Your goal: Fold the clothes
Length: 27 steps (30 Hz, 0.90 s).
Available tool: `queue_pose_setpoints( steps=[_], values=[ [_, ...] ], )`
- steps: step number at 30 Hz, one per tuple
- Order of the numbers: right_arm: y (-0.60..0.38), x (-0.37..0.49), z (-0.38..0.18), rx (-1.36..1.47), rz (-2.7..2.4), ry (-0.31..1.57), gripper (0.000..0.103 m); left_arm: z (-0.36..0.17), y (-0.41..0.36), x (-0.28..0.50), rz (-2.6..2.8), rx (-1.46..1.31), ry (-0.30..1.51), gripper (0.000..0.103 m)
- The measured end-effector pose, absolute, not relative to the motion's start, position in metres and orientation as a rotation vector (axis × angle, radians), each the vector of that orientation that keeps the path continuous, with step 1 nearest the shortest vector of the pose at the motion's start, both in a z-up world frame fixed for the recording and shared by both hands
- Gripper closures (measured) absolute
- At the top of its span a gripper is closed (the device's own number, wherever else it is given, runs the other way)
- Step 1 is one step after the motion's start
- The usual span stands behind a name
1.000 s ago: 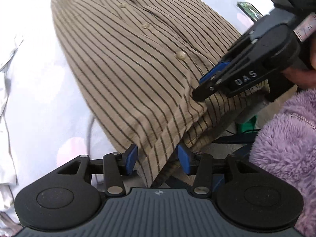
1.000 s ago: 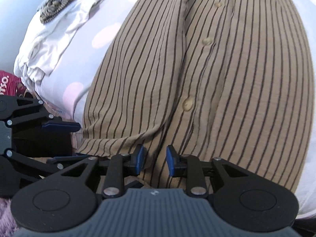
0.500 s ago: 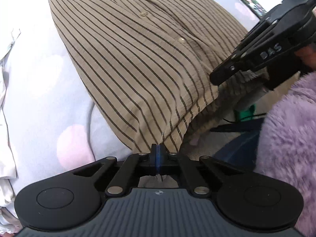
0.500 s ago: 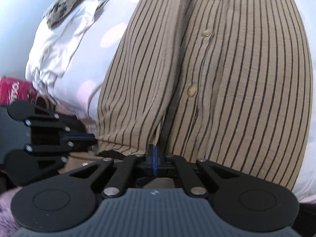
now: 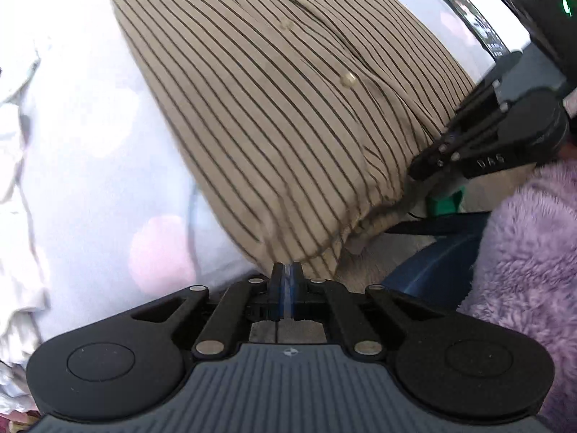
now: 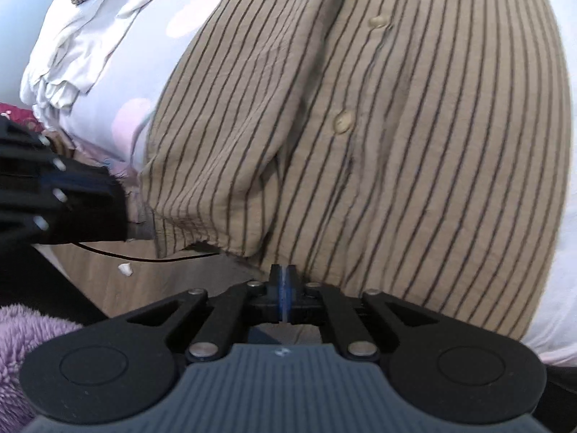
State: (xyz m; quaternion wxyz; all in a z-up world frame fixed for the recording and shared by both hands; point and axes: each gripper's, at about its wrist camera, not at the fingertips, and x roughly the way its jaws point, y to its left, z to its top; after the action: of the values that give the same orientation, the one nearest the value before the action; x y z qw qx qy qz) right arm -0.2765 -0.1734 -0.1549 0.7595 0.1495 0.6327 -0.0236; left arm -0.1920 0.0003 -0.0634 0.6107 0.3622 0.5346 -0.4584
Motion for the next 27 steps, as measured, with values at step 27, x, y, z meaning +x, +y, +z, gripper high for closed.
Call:
queue_pose_setpoints(
  steps=[27],
  values=[
    [-0.215,-0.165,-0.111,-0.153,-0.219,1.483,0.063,-0.026,-0.256,0.047,-0.99,0.709,1.024,0.091]
  ],
)
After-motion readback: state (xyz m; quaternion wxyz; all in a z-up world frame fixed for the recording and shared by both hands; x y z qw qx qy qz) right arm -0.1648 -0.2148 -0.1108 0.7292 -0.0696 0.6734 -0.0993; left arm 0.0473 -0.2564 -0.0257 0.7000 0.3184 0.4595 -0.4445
